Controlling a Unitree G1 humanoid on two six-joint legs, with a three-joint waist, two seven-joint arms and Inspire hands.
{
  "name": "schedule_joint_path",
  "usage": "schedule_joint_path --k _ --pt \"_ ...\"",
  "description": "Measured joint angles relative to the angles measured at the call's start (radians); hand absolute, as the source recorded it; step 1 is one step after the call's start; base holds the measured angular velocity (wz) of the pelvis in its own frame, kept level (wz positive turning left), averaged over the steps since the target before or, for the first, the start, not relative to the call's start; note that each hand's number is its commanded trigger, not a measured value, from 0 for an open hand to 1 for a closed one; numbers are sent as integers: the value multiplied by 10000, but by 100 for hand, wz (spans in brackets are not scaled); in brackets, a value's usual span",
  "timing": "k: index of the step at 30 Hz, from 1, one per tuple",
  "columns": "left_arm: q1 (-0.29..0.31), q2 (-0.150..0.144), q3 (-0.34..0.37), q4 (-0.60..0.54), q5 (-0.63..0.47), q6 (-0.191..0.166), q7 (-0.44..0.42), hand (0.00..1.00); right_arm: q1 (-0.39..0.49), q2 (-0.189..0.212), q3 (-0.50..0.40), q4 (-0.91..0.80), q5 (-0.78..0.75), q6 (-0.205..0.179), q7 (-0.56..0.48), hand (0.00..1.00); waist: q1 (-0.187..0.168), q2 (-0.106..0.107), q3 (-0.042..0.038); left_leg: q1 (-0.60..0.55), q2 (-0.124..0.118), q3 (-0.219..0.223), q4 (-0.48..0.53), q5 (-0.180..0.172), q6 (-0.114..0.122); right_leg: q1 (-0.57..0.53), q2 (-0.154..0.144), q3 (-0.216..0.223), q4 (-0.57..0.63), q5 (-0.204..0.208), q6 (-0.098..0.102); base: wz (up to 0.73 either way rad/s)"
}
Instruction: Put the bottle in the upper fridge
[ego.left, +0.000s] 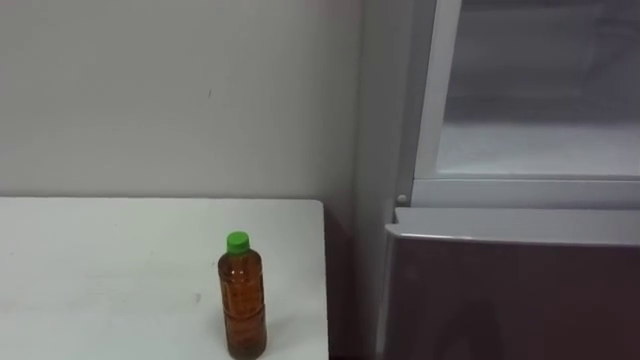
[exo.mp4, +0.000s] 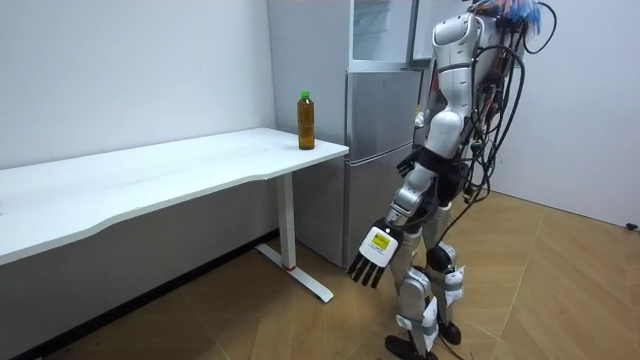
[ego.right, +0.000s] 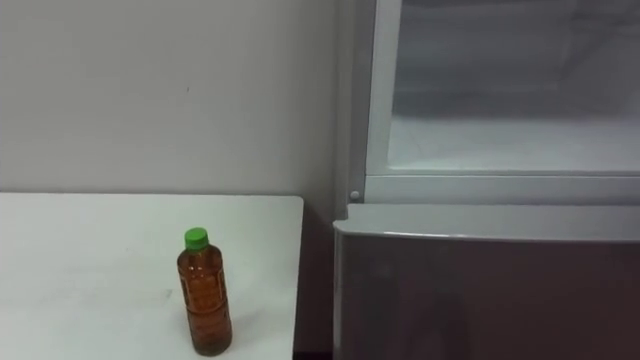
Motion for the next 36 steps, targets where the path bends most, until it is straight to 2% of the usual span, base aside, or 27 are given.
schedule_joint_path --k 1,2,8,11,13,14,17,21,26,27,30,36 --pt "-27 8 1 0 4 0 -1 0 -3 -2 44 -169 -127 1 53 0 15 31 20 -41 4 16 0 0 0 -53 7 26 19 1 0 -9" --pt "-32 16 3 -44 5 1 -13 0 -5 -9 145 -543 -229 6 189 0 56 5 5 -78 10 80 -4 0 0 -129 15 96 43 6 2 -11" --pt "-27 193 13 -215 10 -9 -340 0 8 -56 336 -2338 -732 10 932 0 79 -61 30 -150 18 117 -23 2 7 -229 5 82 137 33 13 -3" --pt "-21 234 31 -211 13 -14 -488 0 73 -131 313 -2653 -793 197 1102 0 187 -75 35 -146 27 104 -21 -1 11 -220 17 90 142 66 10 -1" --pt "-12 248 26 -209 13 -6 -551 0 107 -303 371 -3133 -912 304 1345 0 207 -100 95 -152 26 90 -13 -1 15 -223 20 107 154 92 11 -4" --pt "-11 250 15 -212 14 0 -562 0 110 -512 463 -3436 -948 471 1483 0 234 -91 108 -158 27 84 -30 -4 22 -228 25 121 150 118 14 -4" --pt "-6 294 -15 -218 60 8 -571 0 117 -973 530 -4171 -1243 987 1988 0 288 -138 106 -196 39 84 -7 -22 52 -277 16 114 210 126 14 -3" --pt "-60 528 -77 -218 485 129 -750 0 117 -1402 603 -5304 -1712 1320 3083 0 514 -285 92 -238 93 123 54 -15 45 -381 44 100 319 162 -38 -8" --pt "-168 733 -410 -196 941 230 -781 0 -333 -1618 819 -6985 -1361 1294 4640 0 620 -391 38 -258 140 115 130 0 21 -346 77 48 314 191 -74 2" --pt "-190 750 -410 -192 942 230 -807 0 -444 -1658 815 -7236 -1110 1301 4856 0 777 -430 38 -256 152 103 158 -1 19 -305 87 26 302 203 -74 6" --pt "-287 865 -409 -189 941 227 -977 0 -693 -1681 850 -7779 -307 1300 5341 0 1075 -514 48 -206 166 97 189 -2 18 -236 95 8 303 207 -80 2" --pt "-217 929 -392 -176 1149 232 -962 0 -1517 -1680 854 -8004 792 1296 5890 0 1377 -516 58 -247 170 58 257 4 27 -240 89 -20 296 260 -79 2"
